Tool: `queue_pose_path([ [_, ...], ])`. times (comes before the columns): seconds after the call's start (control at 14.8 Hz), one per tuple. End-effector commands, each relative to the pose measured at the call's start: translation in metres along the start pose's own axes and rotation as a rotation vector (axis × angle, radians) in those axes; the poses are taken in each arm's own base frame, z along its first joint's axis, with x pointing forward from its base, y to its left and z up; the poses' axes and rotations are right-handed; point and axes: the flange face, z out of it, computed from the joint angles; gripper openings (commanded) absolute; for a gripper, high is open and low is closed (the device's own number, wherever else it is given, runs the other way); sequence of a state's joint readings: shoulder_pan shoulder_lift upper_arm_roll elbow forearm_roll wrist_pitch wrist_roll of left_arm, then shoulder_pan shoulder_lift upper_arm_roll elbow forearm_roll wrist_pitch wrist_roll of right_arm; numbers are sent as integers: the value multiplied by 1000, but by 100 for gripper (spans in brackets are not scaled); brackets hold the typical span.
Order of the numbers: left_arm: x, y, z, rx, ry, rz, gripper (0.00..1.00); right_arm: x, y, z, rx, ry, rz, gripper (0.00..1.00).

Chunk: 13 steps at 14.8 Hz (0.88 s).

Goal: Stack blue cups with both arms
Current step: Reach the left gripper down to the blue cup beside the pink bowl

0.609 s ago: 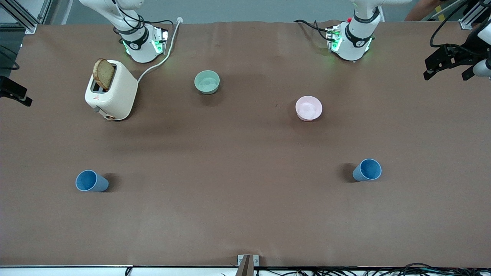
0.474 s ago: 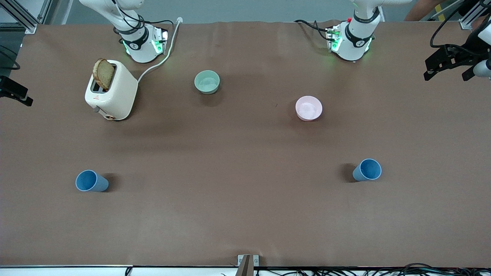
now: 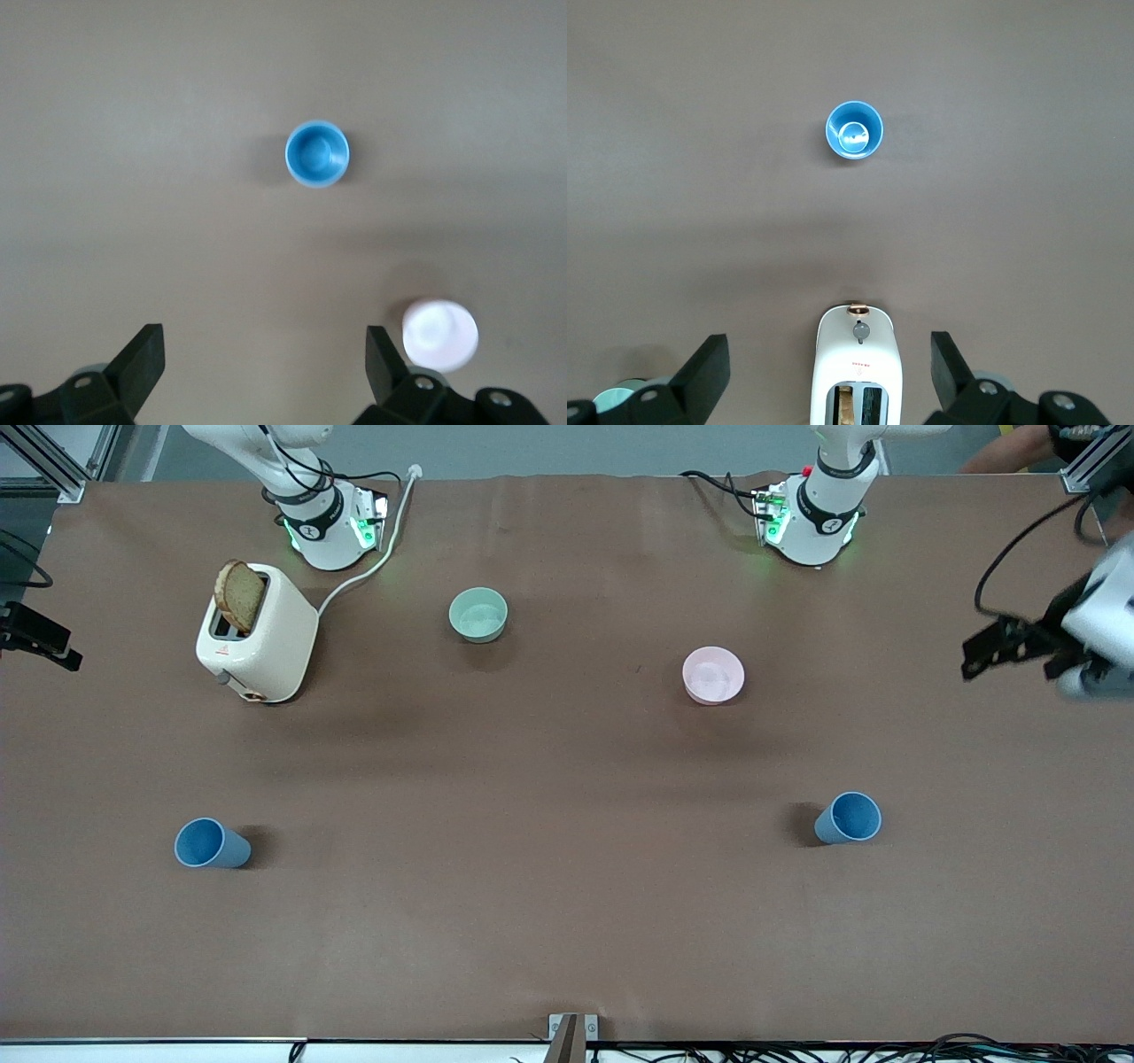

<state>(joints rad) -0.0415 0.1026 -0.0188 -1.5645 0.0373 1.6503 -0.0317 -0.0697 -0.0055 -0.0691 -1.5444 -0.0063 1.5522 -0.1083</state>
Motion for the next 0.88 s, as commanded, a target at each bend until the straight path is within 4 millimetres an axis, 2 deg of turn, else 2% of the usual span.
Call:
queue_pose_path([
  [0.0, 38, 0, 60, 12, 0, 6, 100, -3, 2, 0, 3, -15, 17, 100],
  [0.14, 56, -4, 103, 10, 5, 1, 100, -2, 6, 7, 4, -24, 18, 100],
  [0.27, 67, -9, 147, 7, 1, -6, 100, 13, 9, 28, 3, -25, 23, 100],
  [0.34, 71, -19, 170, 5, 5, -20, 100, 19, 18, 38, 0, -20, 38, 100],
  [0.41, 75, -20, 193, 4, 8, -22, 100, 24, 28, 49, -3, -8, 56, 100],
  [0.54, 79, -17, 233, 0, 10, -17, 99, 24, 45, 57, -3, -3, 69, 100],
  [0.61, 80, -17, 249, -2, -4, -18, 92, 29, 45, 63, -4, 1, 66, 100],
  [0.68, 82, -14, 263, -12, -18, -22, 85, 39, 46, 77, -10, 6, 67, 100],
  [0.81, 84, -8, 281, -18, -27, -19, 73, 59, 52, 114, -8, -1, 78, 100],
])
